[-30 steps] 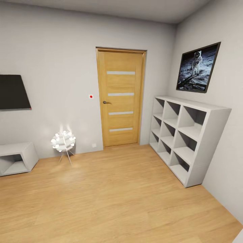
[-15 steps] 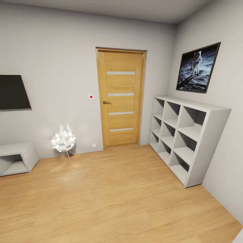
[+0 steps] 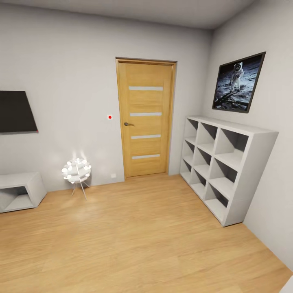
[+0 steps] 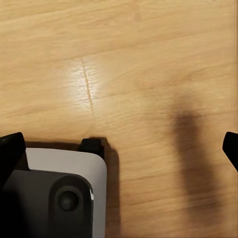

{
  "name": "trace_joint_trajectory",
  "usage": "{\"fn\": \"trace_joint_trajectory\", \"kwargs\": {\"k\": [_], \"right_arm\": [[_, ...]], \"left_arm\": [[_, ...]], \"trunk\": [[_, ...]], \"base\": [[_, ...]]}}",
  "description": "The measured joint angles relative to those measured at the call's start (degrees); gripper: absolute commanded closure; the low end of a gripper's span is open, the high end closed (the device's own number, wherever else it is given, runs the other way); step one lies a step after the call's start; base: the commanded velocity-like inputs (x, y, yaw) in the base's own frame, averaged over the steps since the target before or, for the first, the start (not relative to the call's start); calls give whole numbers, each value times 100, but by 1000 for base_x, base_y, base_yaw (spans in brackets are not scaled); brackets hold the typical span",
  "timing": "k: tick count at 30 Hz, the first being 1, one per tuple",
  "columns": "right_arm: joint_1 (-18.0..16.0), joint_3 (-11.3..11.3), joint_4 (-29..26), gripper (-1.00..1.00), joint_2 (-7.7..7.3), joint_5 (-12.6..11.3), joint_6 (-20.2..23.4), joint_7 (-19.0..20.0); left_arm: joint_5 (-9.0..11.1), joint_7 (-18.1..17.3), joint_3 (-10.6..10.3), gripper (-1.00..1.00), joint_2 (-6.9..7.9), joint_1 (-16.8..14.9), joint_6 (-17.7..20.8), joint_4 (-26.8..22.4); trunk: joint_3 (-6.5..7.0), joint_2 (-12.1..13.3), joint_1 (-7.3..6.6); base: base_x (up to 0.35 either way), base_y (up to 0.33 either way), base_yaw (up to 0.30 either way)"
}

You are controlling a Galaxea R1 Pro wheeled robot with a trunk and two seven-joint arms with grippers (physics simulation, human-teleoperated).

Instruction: Attach the digital camera to the camera tripod in the bedroom.

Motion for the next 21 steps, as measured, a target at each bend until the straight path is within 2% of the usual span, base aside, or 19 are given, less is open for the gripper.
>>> {"fn": "trace_joint_trajectory", "kwargs": {"k": [21], "right_arm": [[0,0,0,-100,22,0,-1,-218]], "left_arm": [[1,0,-1,100,-8,7,6,3]], "trunk": [[378,844,-462]], "base": [[0,0,0]]}}
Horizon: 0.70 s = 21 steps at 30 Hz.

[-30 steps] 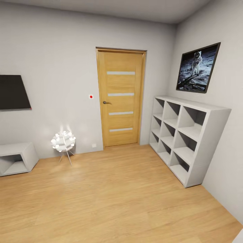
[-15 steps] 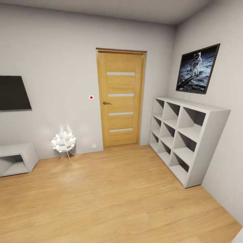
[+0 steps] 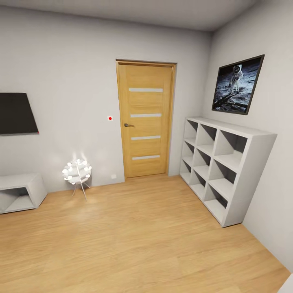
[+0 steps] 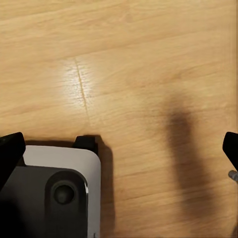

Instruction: Attach the digital camera to the camera tripod in the bedroom.

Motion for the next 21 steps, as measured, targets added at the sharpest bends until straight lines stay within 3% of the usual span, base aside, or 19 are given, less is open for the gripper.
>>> {"fn": "trace_joint_trajectory", "kwargs": {"k": [21], "right_arm": [[0,0,0,-100,3,1,0,-7]], "left_arm": [[-3,-9,0,100,-9,4,0,5]], "trunk": [[379,844,-462]], "base": [[0,0,0]]}}
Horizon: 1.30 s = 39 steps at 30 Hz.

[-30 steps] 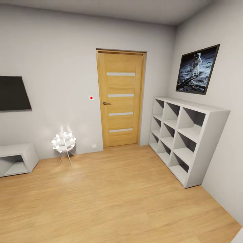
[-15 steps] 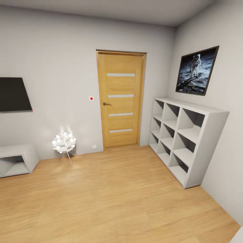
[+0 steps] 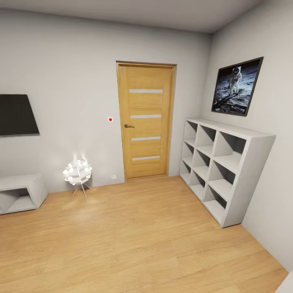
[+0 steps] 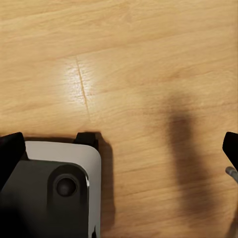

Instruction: Attach the digital camera to the camera tripod in the bedroom.

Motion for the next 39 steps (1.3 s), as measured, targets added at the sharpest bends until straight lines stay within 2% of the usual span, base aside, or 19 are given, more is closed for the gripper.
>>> {"fn": "trace_joint_trajectory", "kwargs": {"k": [18,35,39], "right_arm": [[-3,0,0,-100,0,0,0,1],[-3,0,0,-100,0,4,11,1],[1,4,-13,-100,25,22,4,-127]], "left_arm": [[0,0,0,100,-8,-3,0,0],[-13,-27,-1,100,-23,-4,-88,0],[140,-46,13,100,-48,5,-83,0]], "trunk": [[314,716,-395],[315,718,-396],[315,718,-396]], "base": [[0,0,0],[0,0,0],[0,0,0]]}}
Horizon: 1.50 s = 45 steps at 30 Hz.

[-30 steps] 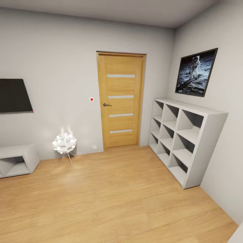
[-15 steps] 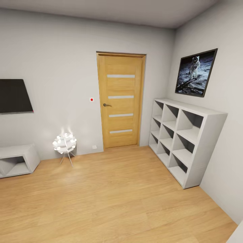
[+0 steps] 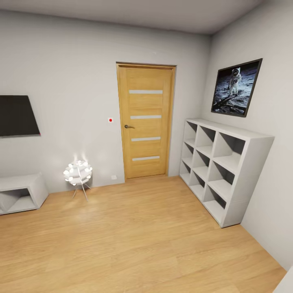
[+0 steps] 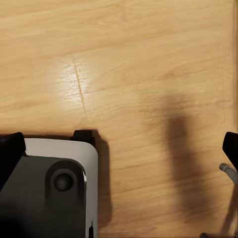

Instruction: Attach the digital camera to the camera tripod in the bedroom.

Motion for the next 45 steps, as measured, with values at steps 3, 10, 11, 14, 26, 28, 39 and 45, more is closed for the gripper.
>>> {"fn": "trace_joint_trajectory", "kwargs": {"k": [3,10,11,14,26,28,39,45], "right_arm": [[3,9,4,-100,-7,-6,9,-44],[4,19,5,-100,-9,-8,12,-104],[4,20,5,-100,-8,-6,12,-105],[4,20,5,-100,-7,18,12,-112],[4,21,5,-100,-18,32,0,-113],[4,21,6,-100,-13,32,17,-110],[3,21,8,-100,-15,71,55,-161],[3,21,8,-100,-10,71,66,-161]], "left_arm": [[-22,-11,0,100,-3,0,-3,0],[-111,-16,3,100,-4,0,3,0],[-111,-16,3,100,-4,0,3,0],[-112,-16,4,100,-5,0,2,0],[-113,-16,4,100,-3,0,-1,0],[-113,-16,4,100,1,0,-1,0],[-113,-16,4,100,5,6,-3,0],[-113,-15,4,100,5,9,3,0]], "trunk": [[0,0,-1],[0,-1,-2],[0,-1,-3],[0,-1,-3],[0,-1,-3],[0,-1,-3],[0,-1,-3],[0,-1,-3]], "base": [[86,-35,0],[240,-127,0],[282,-146,0],[287,-148,0],[293,-150,0],[301,-150,0],[308,-105,233],[319,-14,296]]}}
